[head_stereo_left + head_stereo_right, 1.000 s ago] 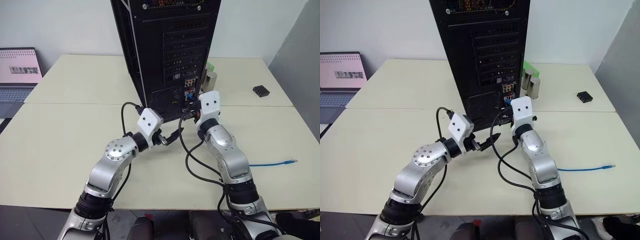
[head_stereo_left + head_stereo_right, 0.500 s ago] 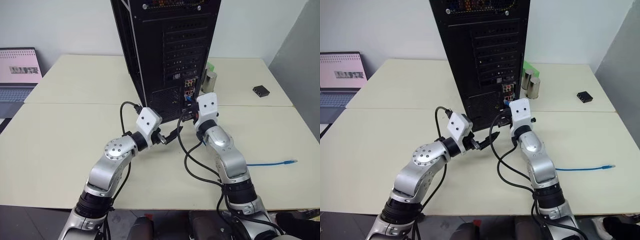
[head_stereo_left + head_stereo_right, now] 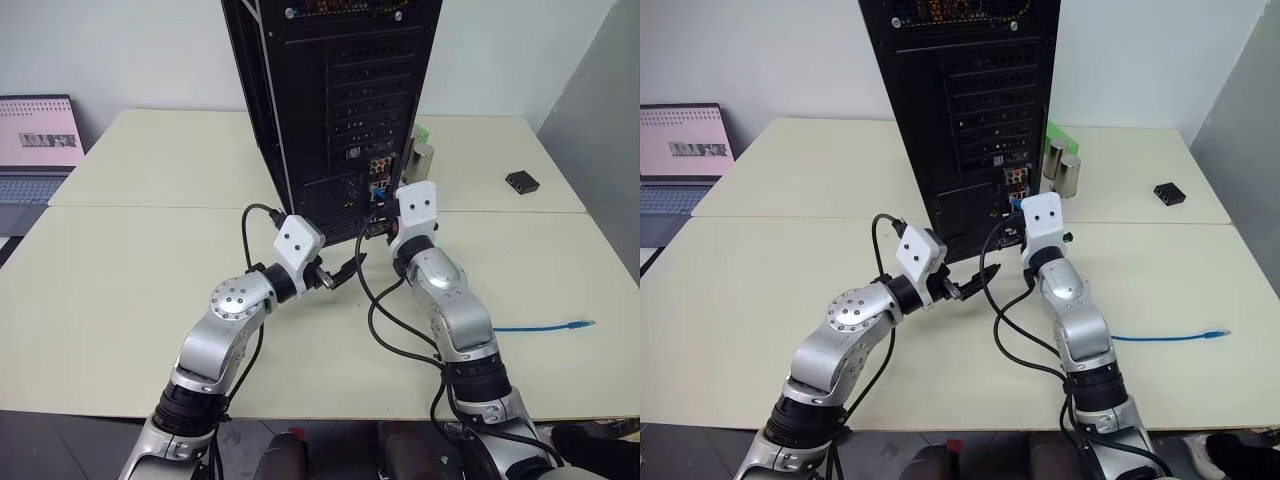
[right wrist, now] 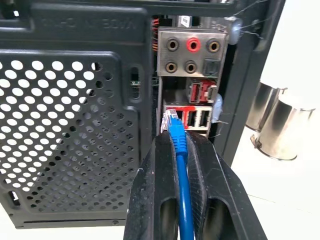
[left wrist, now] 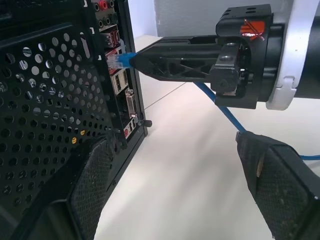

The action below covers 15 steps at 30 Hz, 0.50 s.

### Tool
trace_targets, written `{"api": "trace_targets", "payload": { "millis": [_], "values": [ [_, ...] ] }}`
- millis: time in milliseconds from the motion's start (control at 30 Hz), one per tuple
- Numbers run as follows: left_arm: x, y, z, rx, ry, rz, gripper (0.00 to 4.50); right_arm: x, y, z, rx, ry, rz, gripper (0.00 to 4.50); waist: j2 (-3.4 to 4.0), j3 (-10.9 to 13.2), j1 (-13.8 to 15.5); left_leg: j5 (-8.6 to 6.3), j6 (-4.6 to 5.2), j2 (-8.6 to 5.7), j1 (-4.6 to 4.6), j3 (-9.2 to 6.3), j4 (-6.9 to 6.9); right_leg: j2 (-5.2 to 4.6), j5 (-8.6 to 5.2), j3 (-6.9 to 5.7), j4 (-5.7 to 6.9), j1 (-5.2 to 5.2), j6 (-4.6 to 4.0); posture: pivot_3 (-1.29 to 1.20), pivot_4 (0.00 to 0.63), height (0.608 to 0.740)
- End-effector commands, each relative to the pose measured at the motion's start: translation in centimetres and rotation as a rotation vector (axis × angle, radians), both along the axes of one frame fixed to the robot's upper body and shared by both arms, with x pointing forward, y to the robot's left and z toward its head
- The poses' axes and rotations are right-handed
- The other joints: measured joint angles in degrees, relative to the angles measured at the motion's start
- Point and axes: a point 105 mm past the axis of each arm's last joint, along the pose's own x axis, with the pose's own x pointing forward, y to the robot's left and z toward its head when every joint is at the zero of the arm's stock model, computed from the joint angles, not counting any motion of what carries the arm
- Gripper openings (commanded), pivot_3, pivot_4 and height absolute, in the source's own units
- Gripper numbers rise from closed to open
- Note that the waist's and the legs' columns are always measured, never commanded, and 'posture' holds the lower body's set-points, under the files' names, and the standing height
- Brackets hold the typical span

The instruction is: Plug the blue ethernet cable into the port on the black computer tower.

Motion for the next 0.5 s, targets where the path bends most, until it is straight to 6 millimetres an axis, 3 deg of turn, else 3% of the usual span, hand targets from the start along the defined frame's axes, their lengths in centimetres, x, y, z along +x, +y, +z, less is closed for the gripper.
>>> {"api": "trace_targets", "payload": {
  "millis": [33, 500],
  "values": [
    [-0.14, -0.01, 1.64, -0.018, -0.071, -0.001, 4.09, -0.1, -0.05, 1.91, 0.019, -0.07, -0.005, 0.0, 0.0, 0.0, 0.0, 0.0, 0.0, 0.0, 0.0, 0.0, 0.0, 0.0, 0.0, 0.0, 0.0, 0.0, 0.0, 0.0, 0.15, 0.74],
    [-0.12, -0.28, 1.9, -0.025, -0.078, -0.006, 4.09, 0.5, -0.08, 1.54, 0.025, -0.051, -0.013, 0.0, 0.0, 0.0, -0.1, 0.0, 0.0, 0.0, 0.01, 0.01, 0.0, 0.0, 0.0, 0.01, 0.0, 0.0, 0.0, 0.0, 0.15, 0.74]
  ]
}}
